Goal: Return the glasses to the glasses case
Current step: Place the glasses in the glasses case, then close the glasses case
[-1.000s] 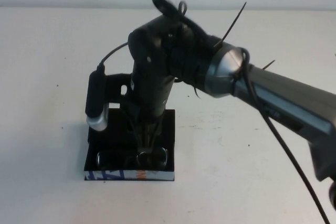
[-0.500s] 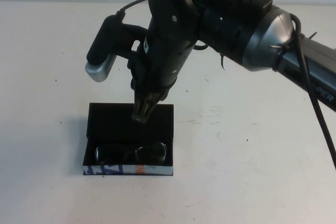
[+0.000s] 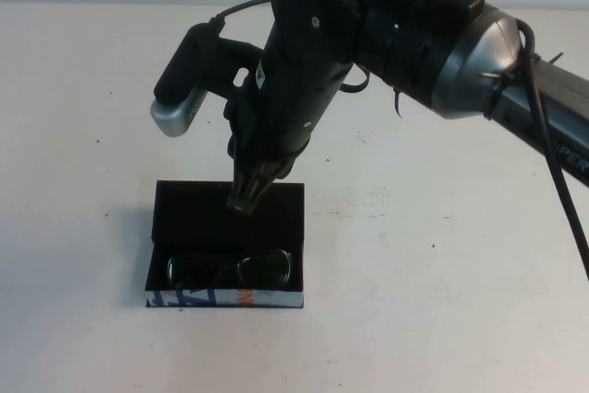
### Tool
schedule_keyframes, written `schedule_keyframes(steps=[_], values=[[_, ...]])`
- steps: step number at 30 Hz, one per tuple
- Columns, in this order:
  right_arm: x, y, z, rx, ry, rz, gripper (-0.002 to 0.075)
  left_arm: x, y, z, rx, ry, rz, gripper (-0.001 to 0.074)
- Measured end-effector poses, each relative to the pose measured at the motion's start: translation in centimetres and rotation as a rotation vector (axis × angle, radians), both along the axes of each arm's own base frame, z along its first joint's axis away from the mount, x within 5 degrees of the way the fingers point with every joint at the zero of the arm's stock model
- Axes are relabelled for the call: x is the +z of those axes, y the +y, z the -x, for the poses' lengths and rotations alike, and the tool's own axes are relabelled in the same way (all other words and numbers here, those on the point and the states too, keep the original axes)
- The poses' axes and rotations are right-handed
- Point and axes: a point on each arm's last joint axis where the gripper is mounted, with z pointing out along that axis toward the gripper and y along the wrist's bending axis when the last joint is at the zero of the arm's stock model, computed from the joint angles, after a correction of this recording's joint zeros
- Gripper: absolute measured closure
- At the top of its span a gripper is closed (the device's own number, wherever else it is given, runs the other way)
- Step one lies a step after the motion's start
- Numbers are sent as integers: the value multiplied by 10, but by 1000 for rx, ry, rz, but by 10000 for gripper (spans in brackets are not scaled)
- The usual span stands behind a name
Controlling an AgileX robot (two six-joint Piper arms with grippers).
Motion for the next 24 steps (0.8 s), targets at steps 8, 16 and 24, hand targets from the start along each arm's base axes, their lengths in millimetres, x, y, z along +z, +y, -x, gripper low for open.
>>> schedule_keyframes(steps=[8,16,24], values=[[0,-1,-1,-35,18,-12,737,7,-2,-1,15,-59,340,736],[-3,-1,-3,-131,57,-27,737,25,-17,-14,-141,230,333,736],[-4,-9,-12,-203,76,-39,737,50,-57,-52,-443,695,29,736]])
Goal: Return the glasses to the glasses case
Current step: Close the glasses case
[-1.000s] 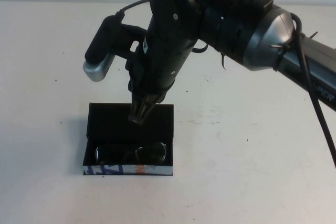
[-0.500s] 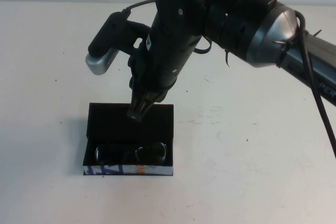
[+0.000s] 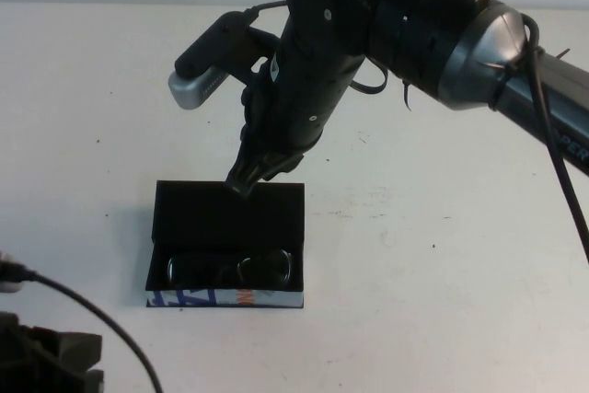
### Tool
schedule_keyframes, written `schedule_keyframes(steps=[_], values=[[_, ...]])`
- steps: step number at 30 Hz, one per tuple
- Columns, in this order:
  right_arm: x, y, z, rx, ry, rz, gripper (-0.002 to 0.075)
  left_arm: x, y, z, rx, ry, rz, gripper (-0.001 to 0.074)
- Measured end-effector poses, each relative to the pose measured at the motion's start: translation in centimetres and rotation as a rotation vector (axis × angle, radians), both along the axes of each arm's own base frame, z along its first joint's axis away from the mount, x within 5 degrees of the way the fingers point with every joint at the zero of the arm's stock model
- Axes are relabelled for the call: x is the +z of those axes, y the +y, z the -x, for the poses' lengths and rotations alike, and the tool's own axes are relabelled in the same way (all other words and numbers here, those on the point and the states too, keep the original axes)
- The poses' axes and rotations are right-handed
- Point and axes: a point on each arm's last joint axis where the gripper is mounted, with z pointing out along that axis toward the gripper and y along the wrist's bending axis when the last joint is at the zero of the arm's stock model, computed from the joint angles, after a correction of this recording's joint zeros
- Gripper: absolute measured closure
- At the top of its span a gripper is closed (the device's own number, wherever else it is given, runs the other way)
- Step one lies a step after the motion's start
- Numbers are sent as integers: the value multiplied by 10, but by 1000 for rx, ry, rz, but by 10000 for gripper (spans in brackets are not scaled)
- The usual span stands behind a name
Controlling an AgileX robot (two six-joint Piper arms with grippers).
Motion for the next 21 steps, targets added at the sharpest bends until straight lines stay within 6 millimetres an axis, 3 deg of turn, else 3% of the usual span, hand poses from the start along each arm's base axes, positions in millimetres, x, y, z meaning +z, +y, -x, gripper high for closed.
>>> schedule_keyframes(steps=[5,8,15,21], values=[[0,-2,-3,-11,3,-2,737,5,-20,-20,-197,108,-42,736],[0,-2,-2,-11,8,-7,737,12,-29,-26,-290,121,46,736],[0,-1,-2,-22,20,-33,737,1,-16,-49,-285,159,113,736],[-3,-9,-19,-101,33,-89,737,-20,-17,-72,-292,150,249,736]])
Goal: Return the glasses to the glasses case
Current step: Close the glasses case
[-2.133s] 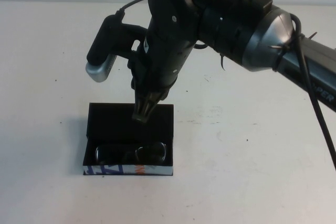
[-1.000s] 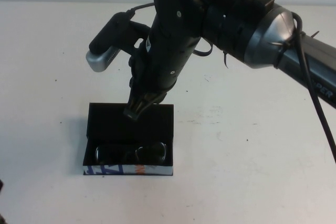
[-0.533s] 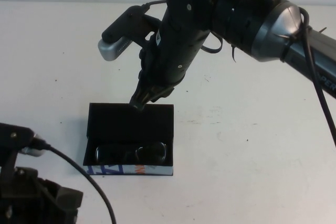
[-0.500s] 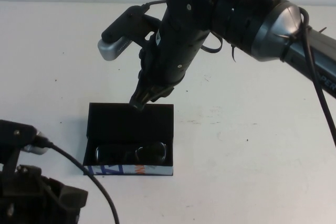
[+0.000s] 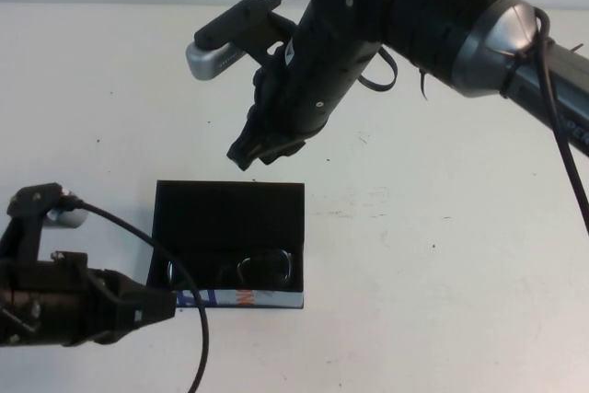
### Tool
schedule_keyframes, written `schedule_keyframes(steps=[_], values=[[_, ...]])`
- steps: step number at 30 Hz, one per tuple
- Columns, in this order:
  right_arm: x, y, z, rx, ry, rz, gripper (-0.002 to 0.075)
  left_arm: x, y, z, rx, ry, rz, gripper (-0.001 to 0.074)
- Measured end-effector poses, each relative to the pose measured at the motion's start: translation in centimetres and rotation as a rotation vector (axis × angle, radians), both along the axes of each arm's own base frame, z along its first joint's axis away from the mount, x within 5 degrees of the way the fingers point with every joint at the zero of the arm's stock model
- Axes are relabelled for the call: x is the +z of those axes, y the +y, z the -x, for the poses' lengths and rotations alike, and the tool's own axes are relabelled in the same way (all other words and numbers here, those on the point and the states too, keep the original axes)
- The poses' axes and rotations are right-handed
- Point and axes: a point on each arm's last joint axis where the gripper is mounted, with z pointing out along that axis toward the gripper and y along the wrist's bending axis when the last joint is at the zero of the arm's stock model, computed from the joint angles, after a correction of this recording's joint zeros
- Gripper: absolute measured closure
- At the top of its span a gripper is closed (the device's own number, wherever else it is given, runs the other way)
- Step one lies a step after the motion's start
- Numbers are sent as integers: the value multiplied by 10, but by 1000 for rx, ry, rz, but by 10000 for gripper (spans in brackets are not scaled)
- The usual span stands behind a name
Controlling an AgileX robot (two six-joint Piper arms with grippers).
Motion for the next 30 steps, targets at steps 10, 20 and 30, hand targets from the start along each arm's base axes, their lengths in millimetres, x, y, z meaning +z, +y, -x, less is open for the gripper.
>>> schedule_keyframes(steps=[10,20,30], values=[[-16,-1,-21,-61,21,-81,737,-44,-7,-29,10,64,40,736],[-40,2,-39,-118,43,-112,737,-70,-31,-36,-4,29,-28,736],[-57,0,-56,-168,39,-147,737,-88,-31,-44,10,11,-75,736]])
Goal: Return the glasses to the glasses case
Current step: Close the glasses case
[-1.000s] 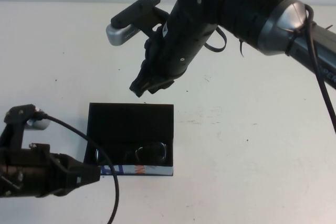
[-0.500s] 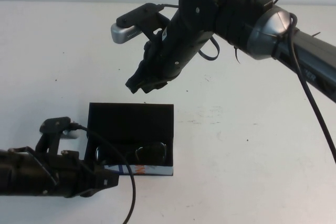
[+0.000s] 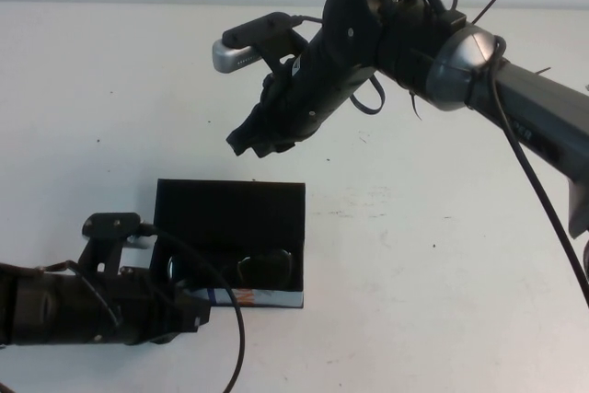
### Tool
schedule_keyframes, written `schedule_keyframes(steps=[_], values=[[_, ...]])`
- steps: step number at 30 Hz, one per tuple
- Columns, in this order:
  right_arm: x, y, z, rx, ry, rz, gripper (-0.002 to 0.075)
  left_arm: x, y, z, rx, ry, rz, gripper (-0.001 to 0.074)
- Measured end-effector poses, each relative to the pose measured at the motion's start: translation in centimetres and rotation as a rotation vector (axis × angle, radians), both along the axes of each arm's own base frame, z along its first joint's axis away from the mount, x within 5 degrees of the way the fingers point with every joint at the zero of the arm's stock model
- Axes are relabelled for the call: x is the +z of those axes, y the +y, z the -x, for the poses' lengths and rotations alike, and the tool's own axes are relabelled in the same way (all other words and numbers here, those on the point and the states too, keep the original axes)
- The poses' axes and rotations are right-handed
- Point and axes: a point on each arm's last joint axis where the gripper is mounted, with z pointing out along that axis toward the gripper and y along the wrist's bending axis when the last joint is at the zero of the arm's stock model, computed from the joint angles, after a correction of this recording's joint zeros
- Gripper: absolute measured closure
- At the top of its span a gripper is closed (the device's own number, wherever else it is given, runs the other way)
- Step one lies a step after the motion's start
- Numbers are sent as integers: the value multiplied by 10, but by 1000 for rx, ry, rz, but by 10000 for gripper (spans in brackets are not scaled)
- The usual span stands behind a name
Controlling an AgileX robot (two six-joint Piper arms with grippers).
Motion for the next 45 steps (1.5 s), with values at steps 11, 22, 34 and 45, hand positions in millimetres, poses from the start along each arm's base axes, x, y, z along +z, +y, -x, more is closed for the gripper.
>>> schedule_keyframes(steps=[11,22,34,45], values=[[-3,5,-8,-31,-54,-54,737,-6,-1,0,-19,10,7,736],[-47,10,-13,-22,49,7,737,-6,-1,0,-27,2,4,736],[-29,11,-3,47,169,38,738,-6,-1,0,-30,-1,2,736],[-25,25,19,133,264,29,738,-6,-1,0,-34,-5,0,736]])
